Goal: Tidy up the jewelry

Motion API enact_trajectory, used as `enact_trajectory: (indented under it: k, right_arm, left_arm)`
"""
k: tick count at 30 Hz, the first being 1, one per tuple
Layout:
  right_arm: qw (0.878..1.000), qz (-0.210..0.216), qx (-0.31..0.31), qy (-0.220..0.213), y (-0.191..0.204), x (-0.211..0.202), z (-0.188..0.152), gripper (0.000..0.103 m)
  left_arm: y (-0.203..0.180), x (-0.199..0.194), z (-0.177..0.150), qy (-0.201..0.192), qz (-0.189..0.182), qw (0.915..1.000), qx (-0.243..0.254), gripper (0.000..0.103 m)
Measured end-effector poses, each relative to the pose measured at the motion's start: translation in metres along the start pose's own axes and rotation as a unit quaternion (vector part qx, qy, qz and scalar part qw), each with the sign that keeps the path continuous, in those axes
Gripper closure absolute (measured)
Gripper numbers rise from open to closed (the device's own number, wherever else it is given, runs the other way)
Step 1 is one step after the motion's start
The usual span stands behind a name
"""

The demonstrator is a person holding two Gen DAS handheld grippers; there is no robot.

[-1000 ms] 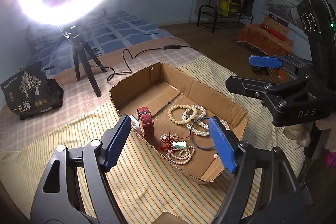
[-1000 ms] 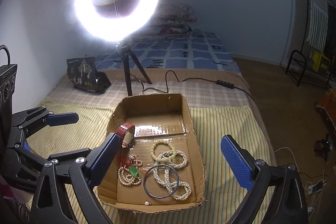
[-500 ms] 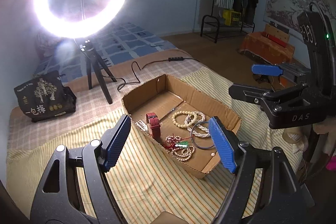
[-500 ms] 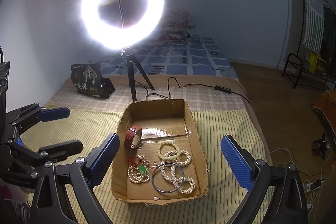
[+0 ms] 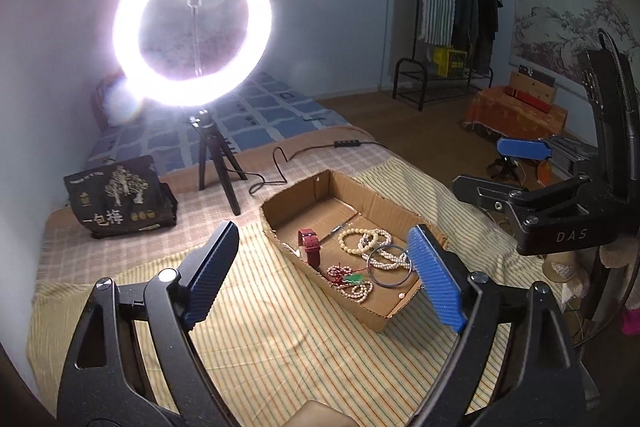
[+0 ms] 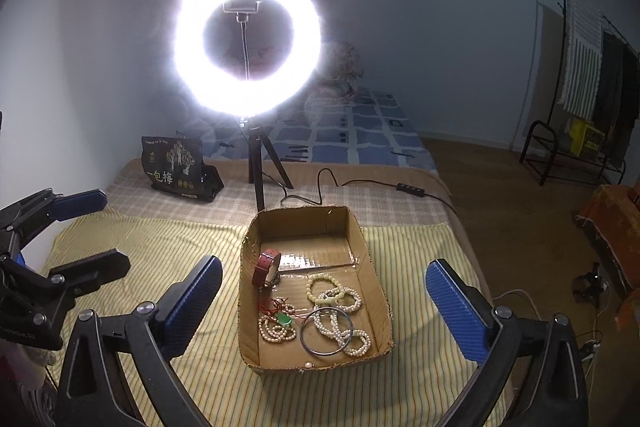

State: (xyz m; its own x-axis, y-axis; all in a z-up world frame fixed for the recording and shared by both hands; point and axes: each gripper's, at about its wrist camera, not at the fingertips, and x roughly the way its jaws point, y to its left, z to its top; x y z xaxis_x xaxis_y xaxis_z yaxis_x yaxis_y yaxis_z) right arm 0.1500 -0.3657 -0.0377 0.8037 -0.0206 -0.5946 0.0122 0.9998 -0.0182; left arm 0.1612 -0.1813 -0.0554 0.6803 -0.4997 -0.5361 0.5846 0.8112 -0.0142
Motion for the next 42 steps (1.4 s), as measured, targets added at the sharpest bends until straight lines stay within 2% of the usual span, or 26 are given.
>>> enact_trajectory:
  k: [10,14,22,28,33,42]
  right_arm:
    - [0.999,-0.046,0.012,-0.015,0.014,-0.037,-0.004,0.0]
    - [0.998,-0.058,0.021,-0.019,0.023,-0.047,-0.011,0.0]
    - [0.996,-0.066,0.024,-0.05,0.034,-0.057,-0.021,0.0]
    - [0.996,-0.065,0.023,-0.054,0.036,-0.056,-0.026,0.0]
    - [0.996,-0.066,0.03,-0.054,0.033,-0.057,-0.028,0.0]
    - [0.995,-0.073,0.028,-0.054,0.032,-0.059,-0.029,0.0]
  left_arm:
    - [0.006,-0.042,-0.009,-0.022,0.028,0.9992,-0.015,0.008]
    - [0.005,-0.056,-0.015,-0.031,0.042,0.9985,-0.017,0.0]
    - [0.009,-0.063,-0.027,-0.021,0.054,0.998,-0.026,0.0]
    - [0.018,-0.067,-0.029,-0.023,0.07,0.9966,-0.038,0.0]
    - [0.022,-0.069,-0.031,-0.021,0.066,0.9963,-0.05,0.0]
    - [0.017,-0.072,-0.031,-0.022,0.067,0.9967,-0.042,0.0]
